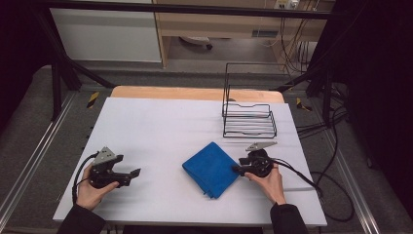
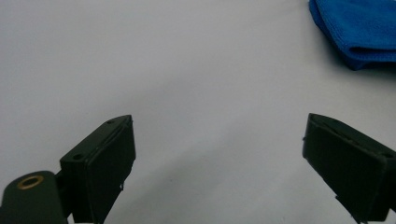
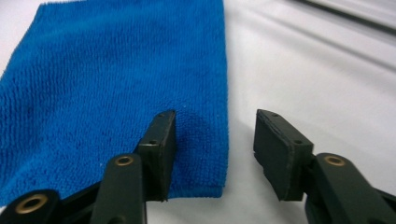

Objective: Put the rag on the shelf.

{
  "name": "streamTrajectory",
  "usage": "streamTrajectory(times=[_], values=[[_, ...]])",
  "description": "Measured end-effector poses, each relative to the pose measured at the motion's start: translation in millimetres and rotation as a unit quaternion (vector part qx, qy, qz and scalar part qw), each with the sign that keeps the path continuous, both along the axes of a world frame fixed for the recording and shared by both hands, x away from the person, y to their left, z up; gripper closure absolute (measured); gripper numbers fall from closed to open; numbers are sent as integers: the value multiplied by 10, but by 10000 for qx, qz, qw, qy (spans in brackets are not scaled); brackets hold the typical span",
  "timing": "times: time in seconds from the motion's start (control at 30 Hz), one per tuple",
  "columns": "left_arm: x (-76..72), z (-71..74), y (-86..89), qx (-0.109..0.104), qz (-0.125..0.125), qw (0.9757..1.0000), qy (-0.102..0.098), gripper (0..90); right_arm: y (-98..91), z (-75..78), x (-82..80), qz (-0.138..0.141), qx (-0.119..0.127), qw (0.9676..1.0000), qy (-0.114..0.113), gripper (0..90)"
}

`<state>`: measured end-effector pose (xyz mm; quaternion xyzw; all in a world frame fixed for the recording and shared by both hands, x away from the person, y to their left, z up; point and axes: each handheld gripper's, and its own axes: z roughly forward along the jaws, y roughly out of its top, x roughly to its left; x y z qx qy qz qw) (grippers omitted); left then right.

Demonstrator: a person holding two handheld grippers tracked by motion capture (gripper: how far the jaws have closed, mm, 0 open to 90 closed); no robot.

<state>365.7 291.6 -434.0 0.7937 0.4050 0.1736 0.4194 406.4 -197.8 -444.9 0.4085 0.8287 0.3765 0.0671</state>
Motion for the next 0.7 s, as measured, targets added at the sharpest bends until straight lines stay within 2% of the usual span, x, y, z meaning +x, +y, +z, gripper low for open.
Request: streamTrajectory(times=[0.1,0.13,0.17,0.2,0.23,0.27,0.3,0.37,0.53,0.63,0.7], values=[[-8,5,-2,12,-12,10000,-11,94,22,-33,-2,70,16,9999,76,551],[-9,7,-3,7,-13,10000,-16,94,32,-42,-11,71,11,10000,30,602],[-8,7,-3,5,-14,10000,-16,94,32,-42,-11,71,11,10000,30,602],[-5,3,-5,10,-7,10000,-9,94,39,-48,-20,61,49,9999,72,657],[-5,3,-5,10,-7,10000,-9,94,39,-48,-20,61,49,9999,72,657],[-4,1,-5,10,-4,10000,0,94,53,-47,-30,83,109,9997,178,757],[-4,1,-5,11,0,10000,1,94,53,-47,-30,83,109,9997,178,757],[-5,3,-6,7,-9,10000,-7,94,72,-16,-60,56,101,9996,243,841],[-6,1,-7,10,-12,10000,-2,94,32,88,-164,-173,169,9993,293,857],[-6,2,-6,6,-10,10000,-7,94,-9,138,-240,-282,95,9991,311,858],[-7,2,-8,13,-11,10000,-6,94,-59,194,-354,-384,66,9986,366,858]])
